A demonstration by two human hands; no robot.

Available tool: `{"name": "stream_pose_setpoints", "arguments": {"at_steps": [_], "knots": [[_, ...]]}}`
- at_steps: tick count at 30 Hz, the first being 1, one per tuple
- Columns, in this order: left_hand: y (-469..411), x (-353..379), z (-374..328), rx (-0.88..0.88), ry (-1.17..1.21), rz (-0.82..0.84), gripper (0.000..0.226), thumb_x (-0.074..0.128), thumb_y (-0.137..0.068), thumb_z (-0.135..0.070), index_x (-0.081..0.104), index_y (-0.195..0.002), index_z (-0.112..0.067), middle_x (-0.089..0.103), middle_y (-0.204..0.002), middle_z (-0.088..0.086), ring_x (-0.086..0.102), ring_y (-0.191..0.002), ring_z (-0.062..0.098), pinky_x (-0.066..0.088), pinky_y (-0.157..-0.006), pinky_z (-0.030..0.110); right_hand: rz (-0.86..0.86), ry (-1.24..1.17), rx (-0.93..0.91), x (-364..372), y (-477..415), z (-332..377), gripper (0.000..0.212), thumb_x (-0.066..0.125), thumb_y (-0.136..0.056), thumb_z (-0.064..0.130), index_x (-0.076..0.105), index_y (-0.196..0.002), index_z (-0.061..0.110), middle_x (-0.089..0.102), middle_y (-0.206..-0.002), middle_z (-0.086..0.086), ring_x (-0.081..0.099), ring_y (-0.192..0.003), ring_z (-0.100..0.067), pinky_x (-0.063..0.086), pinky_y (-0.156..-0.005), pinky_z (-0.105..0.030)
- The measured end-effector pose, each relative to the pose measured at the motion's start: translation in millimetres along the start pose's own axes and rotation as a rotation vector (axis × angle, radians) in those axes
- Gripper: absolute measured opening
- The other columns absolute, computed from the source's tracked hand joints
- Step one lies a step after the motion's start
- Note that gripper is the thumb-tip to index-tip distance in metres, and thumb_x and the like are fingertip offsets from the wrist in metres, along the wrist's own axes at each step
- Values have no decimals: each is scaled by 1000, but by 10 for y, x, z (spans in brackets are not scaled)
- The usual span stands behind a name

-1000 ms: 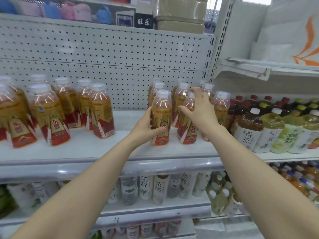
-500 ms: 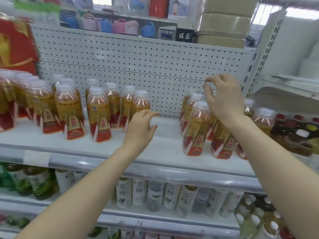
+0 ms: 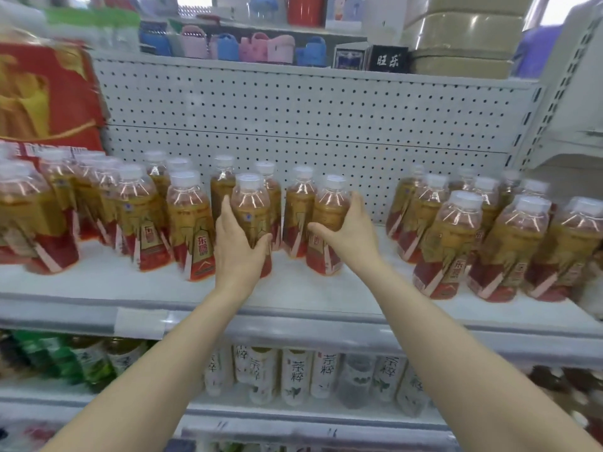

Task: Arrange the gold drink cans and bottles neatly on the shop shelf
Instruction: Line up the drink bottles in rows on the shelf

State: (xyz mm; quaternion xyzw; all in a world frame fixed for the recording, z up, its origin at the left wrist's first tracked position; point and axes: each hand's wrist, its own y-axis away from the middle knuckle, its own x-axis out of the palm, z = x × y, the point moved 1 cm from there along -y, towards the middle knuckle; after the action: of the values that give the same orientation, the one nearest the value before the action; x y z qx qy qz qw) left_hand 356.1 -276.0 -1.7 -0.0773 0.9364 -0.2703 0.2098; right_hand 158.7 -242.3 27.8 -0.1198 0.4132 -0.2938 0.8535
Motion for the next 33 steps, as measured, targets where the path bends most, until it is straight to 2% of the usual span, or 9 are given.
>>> {"name": "stream_pose_setpoints", "arguments": {"at_steps": [3, 6, 9, 12, 14, 17, 19, 24, 33], "knots": [[-99, -30, 73, 19, 16, 52, 95, 76, -84, -29, 13, -154, -26, 32, -153, -1, 34, -140, 18, 31, -115, 40, 25, -5, 43, -10, -53, -29, 76, 76, -80, 49, 39, -136, 12, 61, -122, -4, 60, -111, -24, 51, -87, -37], [-163, -30, 125, 49, 32, 114, 95, 78, -81, -35, 17, -153, -26, 37, -150, -3, 37, -137, 16, 35, -113, 45, 47, -23, 113, -119, -112, -74, 67, 75, -84, 41, 40, -134, 14, 62, -110, -1, 63, -99, -21, 50, -75, -30], [-186, 19, 104, 77, 74, 161, 93, 79, -79, -34, 21, -151, -26, 40, -147, -5, 38, -135, 12, 36, -113, 43, 52, -64, 183, -279, -169, -172, 72, 75, -86, 33, 34, -143, 15, 61, -122, -5, 60, -100, -18, 50, -80, -29], [-208, 71, 96, 99, 120, 198, 92, 80, -80, -30, 24, -152, -22, 41, -147, -4, 37, -135, 12, 33, -114, 36, 6, -39, 196, -307, -181, -180, 84, 76, -86, 31, 24, -151, 18, 54, -138, -9, 57, -121, -27, 51, -91, -36], [-220, 103, 106, 107, 139, 206, 92, 80, -79, -29, 24, -152, -21, 42, -146, -3, 38, -134, 12, 32, -111, 30, -103, 77, 139, -255, -186, -122, 100, 76, -84, 39, 10, -157, 23, 40, -152, -9, 47, -133, -31, 46, -99, -44], [-235, 132, 139, 121, 143, 217, 95, 79, -78, -33, 21, -152, -21, 41, -144, -3, 38, -132, 10, 29, -104, 23, -233, 233, 109, -182, -233, 5, 111, 71, -79, 61, 1, -158, 26, 36, -151, -12, 44, -132, -32, 45, -96, -45], [-248, 141, 165, 130, 132, 228, 95, 79, -79, -35, 19, -153, -21, 39, -146, -3, 37, -132, 9, 28, -105, 23, -254, 344, 109, -163, -306, 35, 107, 70, -80, 63, 5, -156, 24, 41, -146, -13, 46, -127, -34, 45, -92, -45], [-288, 166, 181, 133, 113, 271, 95, 75, -82, -35, 15, -154, -25, 34, -148, -3, 34, -133, 8, 32, -108, 30, -233, 390, 32, -153, -544, -86, 71, 70, -88, 41, 31, -142, 17, 54, -127, -15, 55, -112, -38, 39, -78, -38], [-352, 167, 167, 114, 61, 306, 97, 77, -81, -37, 14, -153, -26, 33, -148, -8, 30, -122, -5, 26, -103, 20, -151, 185, -17, -60, -1024, -319, 69, 70, -90, 27, 31, -148, 19, 43, -143, -15, 48, -127, -36, 39, -103, -48]]}}
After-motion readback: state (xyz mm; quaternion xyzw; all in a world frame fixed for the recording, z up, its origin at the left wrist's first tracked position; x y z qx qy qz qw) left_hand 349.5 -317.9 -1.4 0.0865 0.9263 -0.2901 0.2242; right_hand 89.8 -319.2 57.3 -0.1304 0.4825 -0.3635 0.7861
